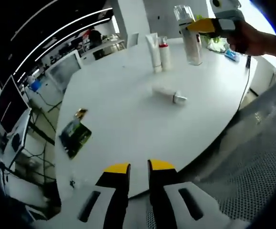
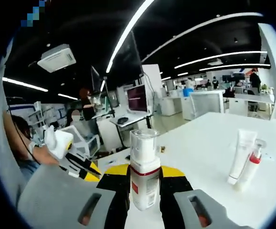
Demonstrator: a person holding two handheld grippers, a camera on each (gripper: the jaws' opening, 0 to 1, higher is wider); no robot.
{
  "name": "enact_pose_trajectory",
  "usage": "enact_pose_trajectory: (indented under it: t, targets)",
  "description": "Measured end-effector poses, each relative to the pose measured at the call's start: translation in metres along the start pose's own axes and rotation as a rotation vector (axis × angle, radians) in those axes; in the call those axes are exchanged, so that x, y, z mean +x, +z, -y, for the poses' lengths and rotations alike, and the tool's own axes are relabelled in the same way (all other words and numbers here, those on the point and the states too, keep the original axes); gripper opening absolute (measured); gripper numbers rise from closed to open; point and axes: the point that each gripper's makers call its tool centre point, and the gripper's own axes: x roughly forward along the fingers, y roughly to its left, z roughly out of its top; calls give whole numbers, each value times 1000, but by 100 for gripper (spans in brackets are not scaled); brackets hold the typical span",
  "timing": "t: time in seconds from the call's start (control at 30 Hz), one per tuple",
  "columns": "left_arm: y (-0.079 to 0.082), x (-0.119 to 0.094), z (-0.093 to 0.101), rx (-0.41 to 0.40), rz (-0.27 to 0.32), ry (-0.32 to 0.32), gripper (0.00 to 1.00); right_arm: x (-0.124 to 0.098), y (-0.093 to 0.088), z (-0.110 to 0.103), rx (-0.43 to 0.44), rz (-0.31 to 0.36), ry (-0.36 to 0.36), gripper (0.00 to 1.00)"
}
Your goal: Arrange the skincare products in the storage area until every visible bottle or jar stands upright without overlapping.
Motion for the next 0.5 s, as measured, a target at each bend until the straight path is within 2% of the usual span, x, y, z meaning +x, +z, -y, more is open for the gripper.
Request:
enact_pose_trajectory:
  t: [0.1,0.17,0.27,0.37,0.5]
  targets:
    - [3,-3,-3,-10,16,15,12,12,-2,11,-1,-8,-13,16]
    - [11,-7,-15,-19,67,69,13,19,-2,18,12,-9,-24,16]
    - [8,-6,-11,-22,52,52,13,29,0,22,66,14,-37,16]
    - [7,-6,-12,-22,46,58,11,37,11,20,80,92,-19,16]
    - [6,-7,-15,-18,50,71,11,43,5,26,87,86,-38,16]
